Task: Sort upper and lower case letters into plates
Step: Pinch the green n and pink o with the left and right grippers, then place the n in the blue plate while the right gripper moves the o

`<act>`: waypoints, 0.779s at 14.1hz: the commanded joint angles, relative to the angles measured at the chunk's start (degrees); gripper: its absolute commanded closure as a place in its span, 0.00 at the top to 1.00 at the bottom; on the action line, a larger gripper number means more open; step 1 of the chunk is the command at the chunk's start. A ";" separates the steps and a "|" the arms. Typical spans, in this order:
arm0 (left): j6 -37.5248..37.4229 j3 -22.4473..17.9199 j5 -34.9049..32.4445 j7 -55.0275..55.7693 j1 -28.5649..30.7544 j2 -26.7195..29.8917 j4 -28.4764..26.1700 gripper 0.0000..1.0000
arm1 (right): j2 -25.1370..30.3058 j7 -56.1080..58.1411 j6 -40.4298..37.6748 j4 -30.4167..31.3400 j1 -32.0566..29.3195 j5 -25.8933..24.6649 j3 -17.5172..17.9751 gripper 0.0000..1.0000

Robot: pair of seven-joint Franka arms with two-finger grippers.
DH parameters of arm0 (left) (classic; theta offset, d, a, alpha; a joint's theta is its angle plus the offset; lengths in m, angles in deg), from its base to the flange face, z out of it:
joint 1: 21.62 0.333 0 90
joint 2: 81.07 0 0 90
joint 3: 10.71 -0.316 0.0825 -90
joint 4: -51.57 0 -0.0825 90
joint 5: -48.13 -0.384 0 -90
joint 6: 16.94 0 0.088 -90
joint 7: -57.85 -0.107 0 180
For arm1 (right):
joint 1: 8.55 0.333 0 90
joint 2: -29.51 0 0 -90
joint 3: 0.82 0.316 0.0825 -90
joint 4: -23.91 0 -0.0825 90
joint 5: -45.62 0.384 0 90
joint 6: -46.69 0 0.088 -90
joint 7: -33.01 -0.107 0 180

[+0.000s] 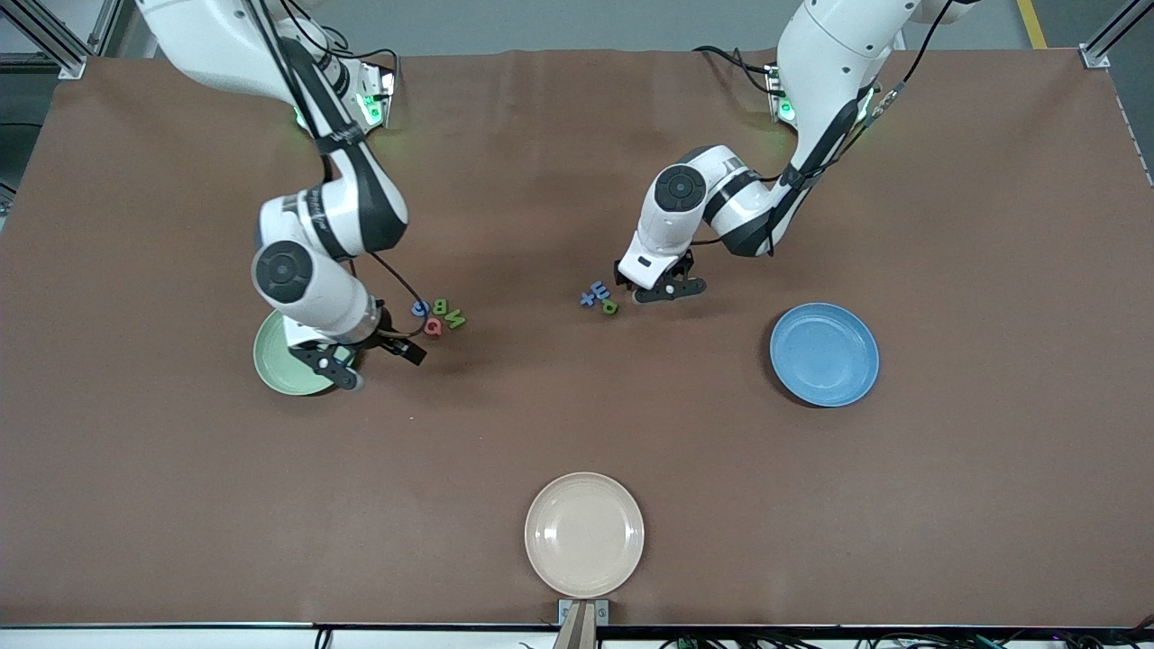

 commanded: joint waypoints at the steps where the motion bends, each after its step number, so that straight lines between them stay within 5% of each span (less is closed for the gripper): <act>1: 0.96 -0.29 -1.82 1.74 -0.25 -1.36 1.26 0.74 | -1.24 -0.44 6.21 3.61 1.33 0.63 -0.65 1.00; 11: 0.43 -0.20 -1.91 1.75 -0.25 -1.71 0.82 0.45 | -5.46 -5.70 10.90 6.70 4.76 0.63 -0.56 0.90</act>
